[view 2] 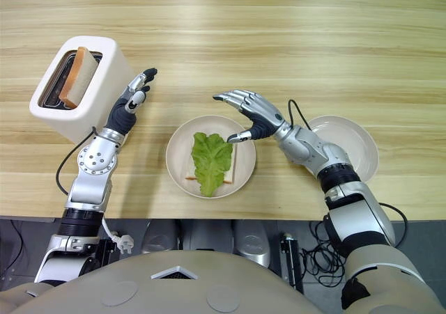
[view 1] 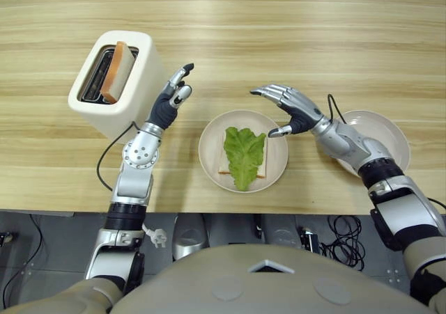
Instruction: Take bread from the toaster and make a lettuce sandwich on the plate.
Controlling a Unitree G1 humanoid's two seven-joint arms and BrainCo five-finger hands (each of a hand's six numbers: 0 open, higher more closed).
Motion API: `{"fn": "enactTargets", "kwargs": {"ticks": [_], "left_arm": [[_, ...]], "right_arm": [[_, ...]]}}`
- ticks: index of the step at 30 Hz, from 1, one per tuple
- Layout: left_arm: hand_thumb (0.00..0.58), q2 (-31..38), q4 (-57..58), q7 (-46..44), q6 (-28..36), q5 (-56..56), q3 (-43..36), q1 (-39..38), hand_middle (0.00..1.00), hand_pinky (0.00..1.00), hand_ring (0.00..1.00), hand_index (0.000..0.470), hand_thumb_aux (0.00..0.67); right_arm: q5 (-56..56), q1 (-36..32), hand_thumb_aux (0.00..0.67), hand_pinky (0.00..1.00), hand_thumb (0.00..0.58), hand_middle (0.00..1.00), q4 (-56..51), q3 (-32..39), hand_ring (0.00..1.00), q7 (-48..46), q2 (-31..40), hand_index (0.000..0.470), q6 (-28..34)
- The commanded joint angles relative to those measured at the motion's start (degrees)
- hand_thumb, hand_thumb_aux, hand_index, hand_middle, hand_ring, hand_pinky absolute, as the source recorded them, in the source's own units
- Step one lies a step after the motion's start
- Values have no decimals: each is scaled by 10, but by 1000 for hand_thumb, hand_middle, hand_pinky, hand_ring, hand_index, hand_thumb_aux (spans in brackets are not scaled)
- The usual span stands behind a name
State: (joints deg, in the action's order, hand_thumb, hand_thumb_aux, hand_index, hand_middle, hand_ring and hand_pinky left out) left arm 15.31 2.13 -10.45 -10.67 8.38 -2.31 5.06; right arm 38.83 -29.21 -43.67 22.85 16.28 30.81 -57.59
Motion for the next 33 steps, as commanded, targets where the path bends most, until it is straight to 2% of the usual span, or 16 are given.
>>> {"fn": "enactTargets", "kwargs": {"ticks": [1, 8, 13, 16, 19, 25, 33], "left_arm": [[0, 8, -28, 0, -1, 7, 1, -2, 0, 0, 0, 0, 0], [0, 43, -184, 45, 1, 87, 45, -16, 0, 0, 0, 0, 0], [0, 84, -249, 78, 13, 142, 128, -29, 0, 0, 0, 0, 0], [0, 122, -236, 99, 33, 179, 190, -44, 0, 0, 0, 0, 0], [0, 149, -207, 102, 53, 217, 205, -65, 0, 0, 0, 0, 0], [0, 164, -136, 108, 90, 278, 168, -84, 0, 0, 0, 0, 0], [0, 195, -74, 83, 132, 306, 130, -48, 0, 0, 0, 0, 0]], "right_arm": [[-8, -5, 0, 0, 0, 0, 20, -18, 0, -7, 6, 0, 6], [-20, 4, 0, 0, 0, 0, 38, -52, 0, 13, 10, 0, 20], [-23, 15, 0, 0, 0, 0, 43, -72, 0, 30, 8, 0, 30], [-22, 19, 0, 0, 0, 0, 47, -76, 0, 32, 6, 0, 32], [-25, 25, 0, 0, 0, 0, 51, -78, 0, 30, 4, 0, 33], [-29, 31, 0, 0, 0, 0, 62, -82, 0, 24, -1, 0, 34], [-14, 39, 0, 0, 0, 0, 55, -76, 0, 29, -7, 0, 36]]}}
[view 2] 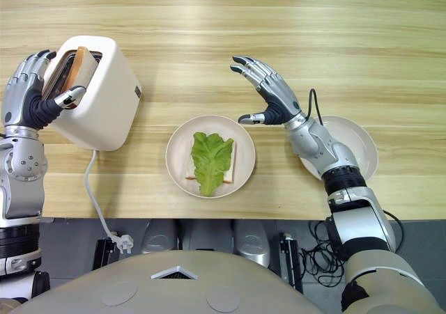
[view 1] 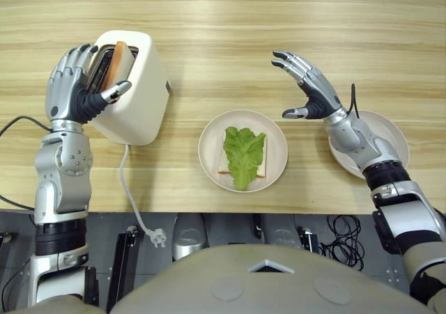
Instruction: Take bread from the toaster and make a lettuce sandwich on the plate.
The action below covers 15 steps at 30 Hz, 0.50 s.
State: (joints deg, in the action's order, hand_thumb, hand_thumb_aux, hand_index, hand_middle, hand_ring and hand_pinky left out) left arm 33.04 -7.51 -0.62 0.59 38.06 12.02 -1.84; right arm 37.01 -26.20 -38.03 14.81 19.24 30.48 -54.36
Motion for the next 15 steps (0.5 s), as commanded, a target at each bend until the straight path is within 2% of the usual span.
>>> {"fn": "enactTargets", "kwargs": {"ticks": [1, 2, 3, 4, 5, 7, 8, 9, 11, 13, 15], "left_arm": [[9, 25, 29, -17, 24, 13, -15, 26, 0, 0, 0, 4, 5], [79, 32, 34, -20, 30, 16, -16, 31, 0, 0, 0, 32, 47], [79, 37, 37, -22, 35, 18, -17, 34, 0, 0, 0, 32, 47], [152, 41, 39, -23, 40, 18, -18, 36, 0, 0, 0, 65, 95], [179, 45, 40, -28, 51, 22, -20, 37, 0, 0, 0, 78, 113], [190, 49, 41, -34, 64, 26, -24, 38, 0, 0, 0, 83, 121], [271, 48, 42, -39, 70, 28, -32, 37, 0, 0, 0, 124, 181], [304, 47, 43, -45, 73, 31, -42, 34, 0, 0, 0, 143, 208], [304, 45, 43, -54, 75, 42, -66, 31, 0, 0, 0, 143, 208], [337, 42, 42, -66, 74, 42, -90, 29, 0, 0, 0, 162, 236], [340, 39, 43, -75, 72, 40, -109, 29, 0, 0, 0, 164, 239]], "right_arm": [[6, 11, 0, 0, 0, 0, 0, 5, 0, 0, -5, 0, 4], [9, 13, 0, 0, 0, 0, 1, 5, 0, 2, -6, 0, 5], [11, 14, 0, 0, 0, 0, 2, 6, 0, 3, -6, 0, 5], [12, 16, 0, 0, 0, 0, 2, 5, 0, 4, -7, 0, 6], [12, 17, 0, 0, 0, 0, 2, 5, 0, 4, -8, 0, 6], [12, 19, 0, 0, 0, 0, 3, 5, 0, 4, -10, 0, 7], [13, 20, 0, 0, 0, 0, 3, 6, 0, 4, -11, 0, 6], [14, 20, 0, 0, 0, 0, 2, 7, 0, 4, -13, 0, 6], [15, 20, 0, 0, 0, 0, 2, 9, 0, 4, -14, 0, 6], [17, 20, 0, 0, 0, 0, 1, 8, 0, 5, -14, 0, 6], [17, 21, 0, 0, 0, 0, 1, 7, 0, 6, -15, 0, 7]]}}
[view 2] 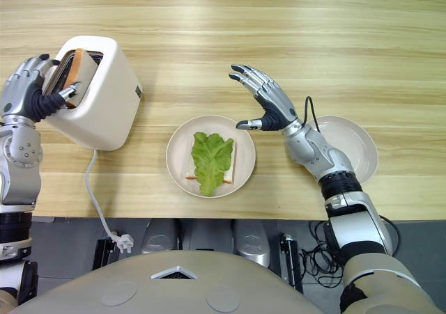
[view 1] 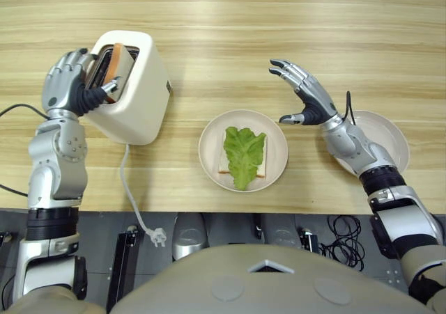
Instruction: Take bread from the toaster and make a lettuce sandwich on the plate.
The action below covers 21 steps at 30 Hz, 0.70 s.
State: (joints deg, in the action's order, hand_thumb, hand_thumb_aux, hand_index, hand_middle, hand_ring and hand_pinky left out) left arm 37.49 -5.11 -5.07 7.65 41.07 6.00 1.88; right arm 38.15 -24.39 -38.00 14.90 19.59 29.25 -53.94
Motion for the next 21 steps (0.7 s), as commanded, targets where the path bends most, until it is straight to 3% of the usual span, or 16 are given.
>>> {"fn": "enactTargets", "kwargs": {"ticks": [1, 5, 7, 8, 9, 10, 21], "left_arm": [[340, -6, 20, -34, 1, 9, -55, -8, 0, 0, 0, 164, 239], [316, -5, 18, -39, 2, 1, -59, -6, 0, 0, 0, 150, 218], [331, -3, 18, -39, 3, -3, -58, -2, 0, 0, 0, 159, 231], [452, -2, 18, -37, 3, -4, -56, 0, 0, 0, 0, 244, 355], [534, -1, 18, -30, 3, -5, -51, 3, 0, 0, 0, 330, 481], [580, -1, 15, -22, 4, -4, -43, 7, 0, 0, 0, 460, 670], [580, -1, -7, 53, -9, -8, -8, 35, 0, 0, 0, 460, 670]], "right_arm": [[7, 3, 0, 0, 0, 0, 1, 6, 0, 3, -3, 0, 3], [9, 4, 0, 0, 0, 0, -2, 7, 0, 6, -5, 0, 5], [10, 5, 0, 0, 0, 0, -3, 8, 0, 7, -6, 0, 6], [11, 5, 0, 0, 0, 0, -3, 8, 0, 8, -6, 0, 7], [12, 6, 0, 0, 0, 0, -3, 8, 0, 9, -7, 0, 7], [13, 6, 0, 0, 0, 0, -4, 8, 0, 10, -7, 0, 8], [25, 3, 0, 0, 0, 0, -16, 14, 0, 17, -15, 0, 13]]}}
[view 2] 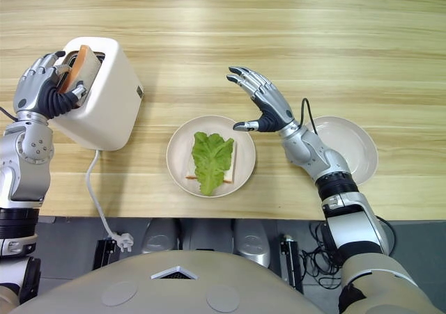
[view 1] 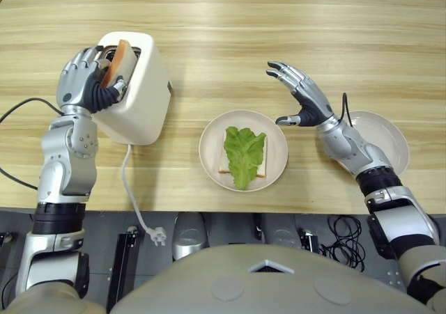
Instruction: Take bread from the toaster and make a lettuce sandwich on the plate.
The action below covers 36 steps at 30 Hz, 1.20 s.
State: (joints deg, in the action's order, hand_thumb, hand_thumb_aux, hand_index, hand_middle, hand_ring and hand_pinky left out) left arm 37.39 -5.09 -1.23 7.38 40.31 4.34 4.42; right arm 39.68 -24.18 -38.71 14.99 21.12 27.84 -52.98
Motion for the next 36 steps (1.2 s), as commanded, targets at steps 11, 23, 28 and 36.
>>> {"fn": "enactTargets", "kwargs": {"ticks": [11, 23, 28, 36], "left_arm": [[580, -16, -112, 57, -39, -18, 38, 48, 1000, 1000, 1000, 460, 670], [580, -69, -223, -69, -68, -226, 31, 75, 1000, 1000, 1000, 460, 670], [580, -107, -157, -188, -52, -337, -51, 86, 1000, 1000, 1000, 460, 670], [580, -149, 52, -350, -30, -450, -115, 152, 1000, 1000, 1000, 460, 670]], "right_arm": [[15, -14, 0, 0, 0, 0, -15, 10, 0, 28, 6, 0, 8], [-65, -14, 0, 0, 0, 0, 29, -42, 0, 31, 31, 0, -14], [-205, 21, 0, 0, 0, 0, 113, -63, 0, -45, 49, 0, -64], [-413, 86, 0, 0, 0, 0, 254, 15, 0, -270, 118, 0, -50]]}}
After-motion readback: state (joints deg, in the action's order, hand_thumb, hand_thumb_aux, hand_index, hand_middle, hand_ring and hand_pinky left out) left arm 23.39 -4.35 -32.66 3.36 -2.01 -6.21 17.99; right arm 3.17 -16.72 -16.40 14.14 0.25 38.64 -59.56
